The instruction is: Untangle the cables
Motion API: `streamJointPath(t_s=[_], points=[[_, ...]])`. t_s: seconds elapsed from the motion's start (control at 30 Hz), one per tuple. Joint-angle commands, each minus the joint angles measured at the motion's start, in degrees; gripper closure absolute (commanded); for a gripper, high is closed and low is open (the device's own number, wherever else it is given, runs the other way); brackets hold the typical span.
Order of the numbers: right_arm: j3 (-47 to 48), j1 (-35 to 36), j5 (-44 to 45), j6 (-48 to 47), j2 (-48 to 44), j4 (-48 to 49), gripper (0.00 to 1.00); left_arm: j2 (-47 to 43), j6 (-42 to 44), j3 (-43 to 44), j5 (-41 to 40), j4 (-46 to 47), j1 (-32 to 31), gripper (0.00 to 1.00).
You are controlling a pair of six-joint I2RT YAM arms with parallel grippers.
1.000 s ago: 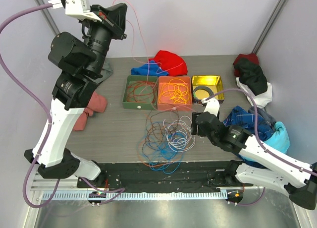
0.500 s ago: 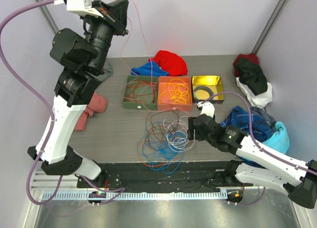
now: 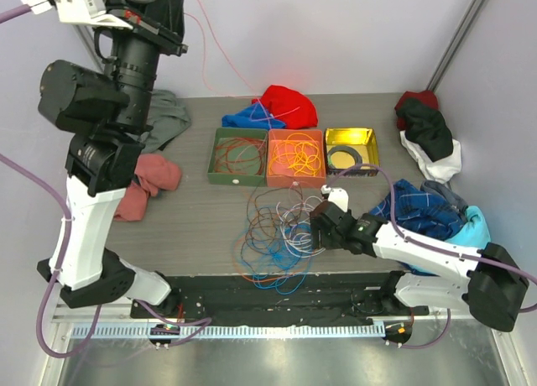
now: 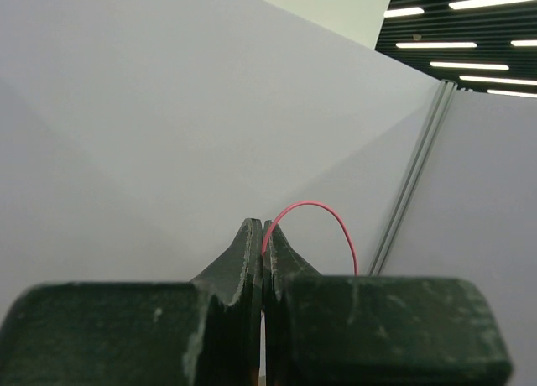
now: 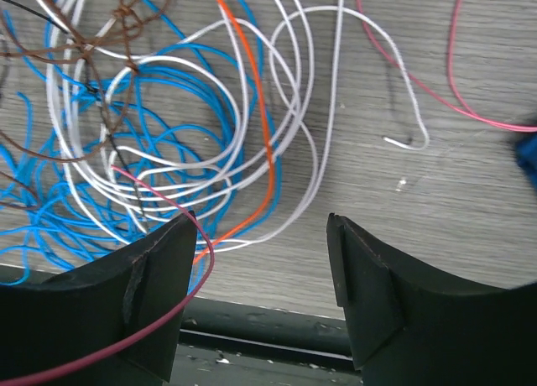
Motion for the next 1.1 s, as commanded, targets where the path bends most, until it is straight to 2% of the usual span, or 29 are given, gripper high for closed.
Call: streamJointPath(t_s=[0.0,0.07,0.2,0.33,0.37,0.47,0.63,0.83,0.93,1.07], points=[[0.4,-0.1,-0.9,2.5,-3.2,5.5,0.3,-2.2,1.9,0.7,-0.6,2.4,0.3,1.0],[1.1,-0.1,0.5,2.3,-5.3,5.3,0.31,-2.8,1.9,0.5,-0.3,2.3,0.3,1.0],[3.1,-0.2,4.2,-0.4,-18.9,6.2,0.31,-4.0,1.7,-1.1,-0.1,2.2,0.3,1.0],[10.4,-0.1,13.4,-5.7,-27.5,3.6,0.29,-4.8,2.1,-2.5,-0.4,2.1,0.3,1.0],[12.6,-0.2,17.6,-6.9,-28.0,2.0,0.28,-5.0,2.0,-2.9,-0.4,2.1,0.3,1.0],[21.7,-0.1,22.8,-11.7,-29.0,0.6,0.27,-5.0,1.7,-3.8,-0.5,1.8,0.3,1.0],[32.9,-0.1,26.2,-17.0,-29.7,0.9,0.27,-5.5,2.2,-5.8,-1.7,1.0,0.3,1.0],[37.5,-0.2,28.7,-21.4,-32.0,3.7,0.28,-6.4,3.4,-9.1,-3.2,-0.5,0.3,1.0],[37.7,-0.1,26.1,-21.2,-31.4,3.8,0.27,-6.9,0.5,-11.0,-0.9,-2.2,0.3,1.0],[36.8,-0.1,23.1,-20.0,-29.0,4.8,0.28,-7.6,-6.8,-15.1,6.6,-4.2,0.3,1.0]])
